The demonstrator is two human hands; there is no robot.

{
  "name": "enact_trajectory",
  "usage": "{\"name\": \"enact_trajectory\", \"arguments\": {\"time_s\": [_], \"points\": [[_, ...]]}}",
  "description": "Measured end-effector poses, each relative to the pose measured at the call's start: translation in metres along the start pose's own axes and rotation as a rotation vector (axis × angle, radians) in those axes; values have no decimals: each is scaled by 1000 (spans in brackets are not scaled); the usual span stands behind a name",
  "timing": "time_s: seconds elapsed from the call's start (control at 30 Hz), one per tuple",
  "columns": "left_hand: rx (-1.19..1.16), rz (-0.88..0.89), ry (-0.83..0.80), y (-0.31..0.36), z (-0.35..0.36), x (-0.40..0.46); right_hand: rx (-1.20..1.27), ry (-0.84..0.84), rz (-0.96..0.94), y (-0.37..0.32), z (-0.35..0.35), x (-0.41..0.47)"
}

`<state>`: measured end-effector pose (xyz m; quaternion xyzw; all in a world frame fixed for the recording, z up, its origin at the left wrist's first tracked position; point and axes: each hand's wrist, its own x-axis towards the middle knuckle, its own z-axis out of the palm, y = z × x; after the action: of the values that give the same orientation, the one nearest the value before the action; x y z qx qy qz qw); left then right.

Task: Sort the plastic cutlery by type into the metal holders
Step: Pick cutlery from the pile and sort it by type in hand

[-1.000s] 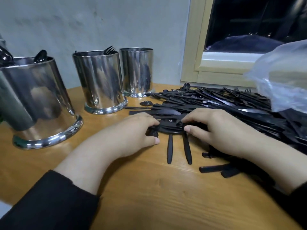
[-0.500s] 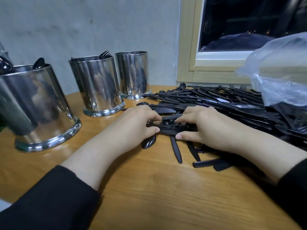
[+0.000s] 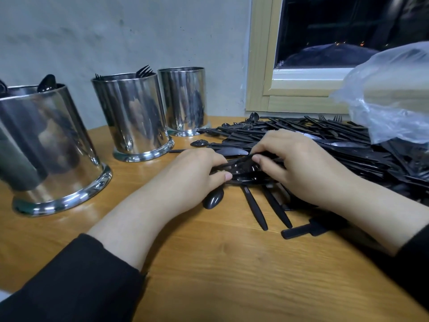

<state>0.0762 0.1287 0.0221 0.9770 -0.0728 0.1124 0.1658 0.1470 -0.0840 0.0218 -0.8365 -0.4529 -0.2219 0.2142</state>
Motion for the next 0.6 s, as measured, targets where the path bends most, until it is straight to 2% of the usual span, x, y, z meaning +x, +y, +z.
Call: {"name": "enact_trajectory", "arguments": {"time_s": [0.1,0.43,0.53,0.6], "points": [[-91,-15,48,0,-2,-2,87,71,54,-4,0,-1],[-196,-36,39,3,-7,-9,372,201,284,-7,0,-2],[-229,-45,51,2,-7,-9,336,302,329,-4,-3,-1],[-256,-74,65,3,-7,-8,312,298,360,0,-4,-2]]}}
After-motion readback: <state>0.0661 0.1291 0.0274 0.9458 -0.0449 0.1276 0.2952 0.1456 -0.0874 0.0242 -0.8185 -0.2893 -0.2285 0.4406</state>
